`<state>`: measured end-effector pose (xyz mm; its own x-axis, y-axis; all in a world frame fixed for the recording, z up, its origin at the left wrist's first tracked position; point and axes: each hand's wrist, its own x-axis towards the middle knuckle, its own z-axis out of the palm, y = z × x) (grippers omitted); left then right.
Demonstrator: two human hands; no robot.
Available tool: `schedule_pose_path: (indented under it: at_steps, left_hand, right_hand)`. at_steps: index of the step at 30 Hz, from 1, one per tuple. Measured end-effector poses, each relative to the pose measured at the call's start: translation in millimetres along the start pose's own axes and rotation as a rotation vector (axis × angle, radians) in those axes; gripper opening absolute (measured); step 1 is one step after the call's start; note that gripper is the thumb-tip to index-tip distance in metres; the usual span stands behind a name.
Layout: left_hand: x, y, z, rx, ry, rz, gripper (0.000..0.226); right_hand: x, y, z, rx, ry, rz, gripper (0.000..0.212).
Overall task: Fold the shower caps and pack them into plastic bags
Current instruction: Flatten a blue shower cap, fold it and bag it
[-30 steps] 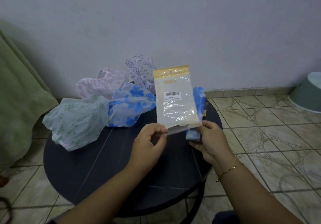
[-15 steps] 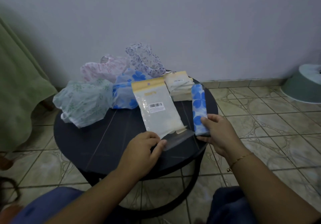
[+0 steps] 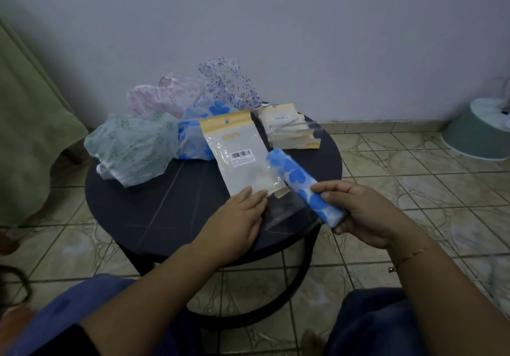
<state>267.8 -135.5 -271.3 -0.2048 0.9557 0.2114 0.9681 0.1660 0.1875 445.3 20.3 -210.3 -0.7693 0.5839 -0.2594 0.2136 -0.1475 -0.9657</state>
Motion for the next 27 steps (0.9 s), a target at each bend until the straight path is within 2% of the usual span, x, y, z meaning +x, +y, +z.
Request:
schedule_pose_path:
  at_steps: [4,8,11,16,21,27]
  left_hand:
    - [-0.2,2.9,-2.0,-0.083,0.009,-0.050,0.058]
    - [-1.8,5.6,-6.4,-0.163,0.074,-0.087,0.048]
    - [-1.3,6.3,-5.7,-0.162,0.069,-0.104,0.060]
    - [-0.2,12.2,-3.6,-0.122,0.097,-0.093,0.064]
    - [-1.4,15.2,-1.7,-0.059,0.140,-0.019,0.067]
    - [-1.2,15.3,-1.7,-0.035,0.171,-0.001,0.063]
  right_hand:
    - [-3.6,-3.4,-11.1,-0.144,-0.038,0.006,0.031]
    - [-5.4,-7.1,-19.6,-0.314,-0.027,0.029,0.029]
    - [-5.3,-9.5,-19.6,-0.398,0.002,0.056,0.024]
    - [-2.1,-10.8,-2.7,-0.305,0.038,0.040,0.027]
    - [0.5,-10.2,18.0,-0.323,-0.009,0.054,0.026]
    - [6.7,-7.1,31.9,-0.185,-0.054,0.085,0.021]
